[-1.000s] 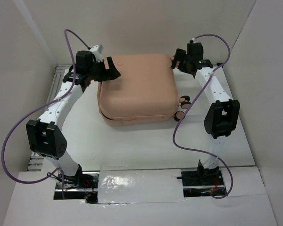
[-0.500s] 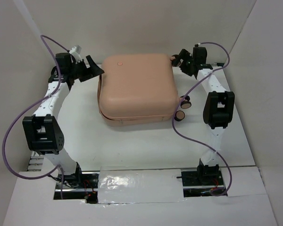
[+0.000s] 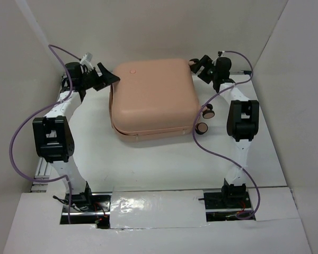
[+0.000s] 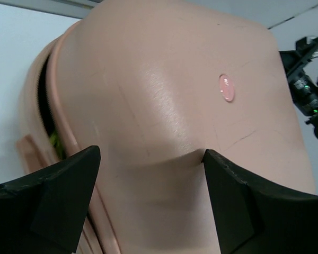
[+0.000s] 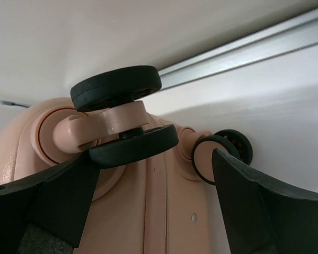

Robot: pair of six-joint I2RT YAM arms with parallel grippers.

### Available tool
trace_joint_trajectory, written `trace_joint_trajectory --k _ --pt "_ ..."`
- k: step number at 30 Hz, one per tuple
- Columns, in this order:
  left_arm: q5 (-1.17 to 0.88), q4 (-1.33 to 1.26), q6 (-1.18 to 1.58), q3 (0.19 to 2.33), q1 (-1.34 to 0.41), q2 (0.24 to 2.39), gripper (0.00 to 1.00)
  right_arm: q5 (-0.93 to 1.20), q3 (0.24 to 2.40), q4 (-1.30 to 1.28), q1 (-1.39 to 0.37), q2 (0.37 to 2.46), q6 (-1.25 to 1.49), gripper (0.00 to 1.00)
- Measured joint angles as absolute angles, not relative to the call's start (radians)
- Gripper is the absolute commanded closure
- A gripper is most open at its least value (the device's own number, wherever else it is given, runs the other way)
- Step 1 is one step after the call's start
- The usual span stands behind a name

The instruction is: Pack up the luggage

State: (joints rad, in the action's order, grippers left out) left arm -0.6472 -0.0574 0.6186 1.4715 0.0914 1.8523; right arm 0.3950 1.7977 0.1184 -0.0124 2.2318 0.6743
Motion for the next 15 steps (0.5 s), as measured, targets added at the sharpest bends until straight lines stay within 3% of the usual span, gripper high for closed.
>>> trace_joint_trajectory --k 15 --pt "-0.697 -0.089 0.623 1.489 0.087 1.871 0.09 0.495 1.747 0.423 -0.013 2.288 0.76 0.12"
